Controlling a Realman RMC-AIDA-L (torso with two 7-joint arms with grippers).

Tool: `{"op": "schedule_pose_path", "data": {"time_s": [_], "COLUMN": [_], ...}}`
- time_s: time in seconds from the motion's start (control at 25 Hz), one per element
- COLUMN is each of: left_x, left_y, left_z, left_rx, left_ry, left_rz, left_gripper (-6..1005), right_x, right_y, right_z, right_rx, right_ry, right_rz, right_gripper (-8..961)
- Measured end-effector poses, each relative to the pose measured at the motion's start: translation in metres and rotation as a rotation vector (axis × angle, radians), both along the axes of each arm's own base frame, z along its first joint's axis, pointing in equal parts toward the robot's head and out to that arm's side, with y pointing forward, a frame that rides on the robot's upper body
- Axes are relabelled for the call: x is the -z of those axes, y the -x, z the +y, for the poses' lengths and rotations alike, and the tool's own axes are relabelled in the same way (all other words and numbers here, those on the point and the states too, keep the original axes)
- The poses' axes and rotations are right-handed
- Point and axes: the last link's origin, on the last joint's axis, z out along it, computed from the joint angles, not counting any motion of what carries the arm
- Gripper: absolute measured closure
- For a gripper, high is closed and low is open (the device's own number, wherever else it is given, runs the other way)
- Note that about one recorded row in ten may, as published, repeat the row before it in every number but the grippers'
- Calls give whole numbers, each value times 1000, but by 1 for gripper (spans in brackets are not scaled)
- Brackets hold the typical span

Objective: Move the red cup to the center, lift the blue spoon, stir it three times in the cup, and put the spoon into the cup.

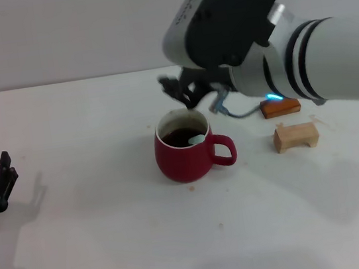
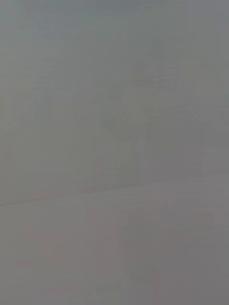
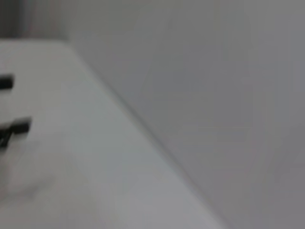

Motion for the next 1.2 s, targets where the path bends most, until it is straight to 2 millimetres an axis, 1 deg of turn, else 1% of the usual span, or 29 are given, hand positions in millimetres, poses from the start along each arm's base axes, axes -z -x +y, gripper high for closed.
{"op": "schedule_pose_path", "data": {"time_s": [0.04,0.08,0.12,0.16,0.24,0.28,0.36,0.4,0.44,0.48,0.52,0.6,0.64,0.68,0.72,0.8,0.84,0.88,1.0,1.04,1.12,1.2], "left_x": [0,0,-1,-2,-2,-2,-4,-7,-8,-9,-11,-14,-16,-17,-19,-21,-22,-23,-26,-28,-30,-32], "left_y": [0,0,0,1,1,1,3,6,8,9,10,13,13,14,14,15,15,15,18,20,21,23], "left_z": [0,0,0,-1,-2,-2,-3,-6,-7,-7,-8,-8,-9,-9,-10,-11,-12,-12,-12,-12,-12,-12], "left_rx": [1,1,0,-3,-5,-5,-15,-31,-37,-42,-47,-55,-58,-59,-59,-58,-57,-56,-62,-70,-75,-81], "left_ry": [-4,-4,-6,-14,-16,-16,-25,-40,-46,-53,-58,-73,-81,-90,-100,-113,-118,-122,-130,-140,-146,-159], "left_rz": [-3,-3,-4,-6,-6,-6,-12,-30,-41,-52,-59,-67,-69,-70,-71,-80,-92,-106,-145,-154,-156,-157], "left_gripper": [144,144,144,144,144,144,144,144,144,144,144,144,144,144,144,144,144,144,144,144,144,144], "right_x": [-3,-3,-5,-10,-14,-14,-17,-21,-24,-24,-25,-27,-27,-27,-27,-29,-30,-30,-33,-34,-34,-34], "right_y": [-3,-3,-6,-14,-37,-37,-61,-82,-93,-93,-104,-126,-152,-152,-164,-181,-197,-197,-212,-219,-222,-232], "right_z": [1,1,2,2,-4,-4,-16,-30,-37,-37,-43,-49,-53,-53,-55,-61,-70,-70,-80,-83,-83,-86], "right_rx": [-66,-66,-103,-165,-218,-218,-272,-324,-340,-340,-345,-313,-246,-246,-219,-193,-188,-188,-192,-166,-152,-117], "right_ry": [-68,-68,-109,-190,-305,-305,-412,-509,-554,-554,-591,-649,-701,-701,-725,-768,-811,-811,-863,-888,-894,-905], "right_rz": [75,75,127,239,367,367,464,542,574,574,598,639,664,664,668,672,666,666,665,669,667,647], "right_gripper": [602,602,602,602,602,603,604,604,604,603,603,602,602,565,527,452,415,385,297,267,208,208]}}
